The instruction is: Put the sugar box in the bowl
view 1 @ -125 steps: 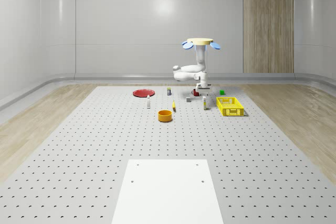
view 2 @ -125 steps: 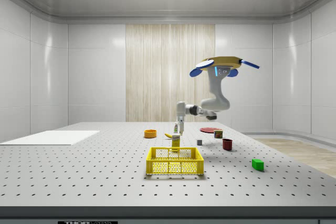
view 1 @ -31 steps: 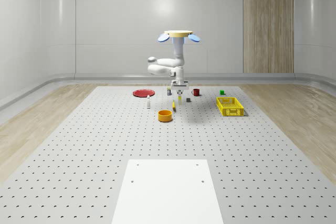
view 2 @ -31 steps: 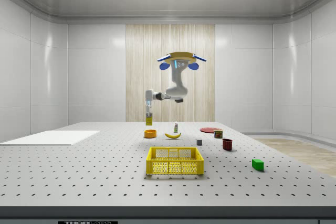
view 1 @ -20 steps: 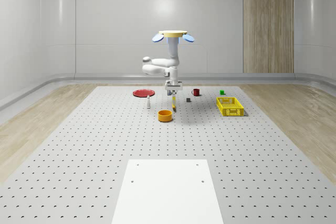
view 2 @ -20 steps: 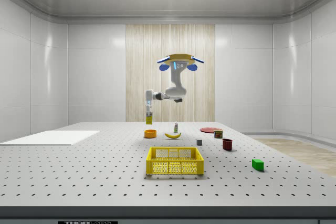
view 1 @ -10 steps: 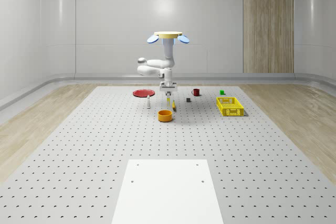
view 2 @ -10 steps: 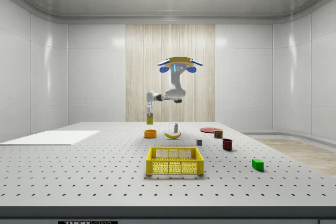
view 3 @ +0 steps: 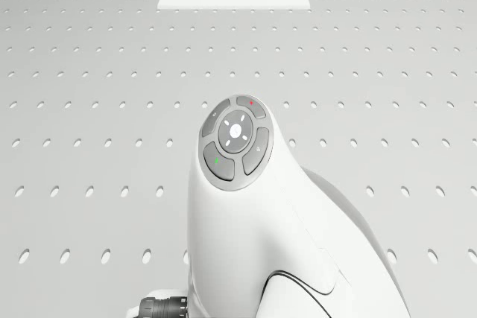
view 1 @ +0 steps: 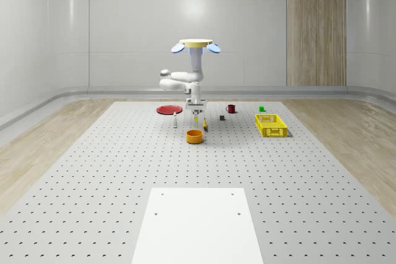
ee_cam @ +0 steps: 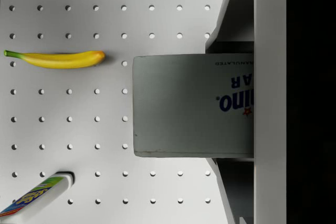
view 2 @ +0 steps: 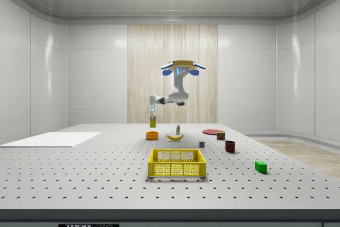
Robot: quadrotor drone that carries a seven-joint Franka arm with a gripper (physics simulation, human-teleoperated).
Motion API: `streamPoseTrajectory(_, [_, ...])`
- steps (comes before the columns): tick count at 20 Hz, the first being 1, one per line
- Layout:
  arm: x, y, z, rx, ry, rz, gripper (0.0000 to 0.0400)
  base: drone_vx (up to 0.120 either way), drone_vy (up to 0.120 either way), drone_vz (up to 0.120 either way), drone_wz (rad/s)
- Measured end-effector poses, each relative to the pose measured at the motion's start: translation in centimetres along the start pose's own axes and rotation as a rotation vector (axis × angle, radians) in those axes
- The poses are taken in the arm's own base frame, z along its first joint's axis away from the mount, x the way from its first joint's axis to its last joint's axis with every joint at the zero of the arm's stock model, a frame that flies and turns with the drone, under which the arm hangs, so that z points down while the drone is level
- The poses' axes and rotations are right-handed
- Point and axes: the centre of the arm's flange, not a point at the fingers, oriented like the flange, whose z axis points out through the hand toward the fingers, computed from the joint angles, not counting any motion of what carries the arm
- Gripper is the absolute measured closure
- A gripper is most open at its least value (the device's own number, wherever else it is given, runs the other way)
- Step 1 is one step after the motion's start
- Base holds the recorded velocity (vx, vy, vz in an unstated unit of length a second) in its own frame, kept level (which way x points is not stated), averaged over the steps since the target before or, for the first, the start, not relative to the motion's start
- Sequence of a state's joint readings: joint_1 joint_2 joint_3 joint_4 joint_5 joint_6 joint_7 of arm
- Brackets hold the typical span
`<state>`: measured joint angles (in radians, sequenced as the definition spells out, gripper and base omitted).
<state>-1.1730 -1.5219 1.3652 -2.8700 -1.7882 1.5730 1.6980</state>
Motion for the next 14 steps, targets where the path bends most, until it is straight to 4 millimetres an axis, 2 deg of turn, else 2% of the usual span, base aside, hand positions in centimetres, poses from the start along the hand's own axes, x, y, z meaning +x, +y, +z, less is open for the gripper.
streamPoseTrajectory(3, [0.0,0.0,0.0,0.0,0.0,0.0,0.0237,0.0,-0.093,-0.093,0.0])
streamPoseTrajectory(6, [0.0,0.0,0.0,0.0,0.0,0.0,0.0237,0.0,0.0,-0.013,0.0])
streamPoseTrajectory(12, [0.0,0.0,0.0,0.0,0.0,0.0,0.0237,0.0,0.0,-0.12,0.0])
streamPoseTrajectory(14, [0.0,0.0,0.04,0.0,0.0,0.0,0.0237,0.0,0.0,-0.04,0.0])
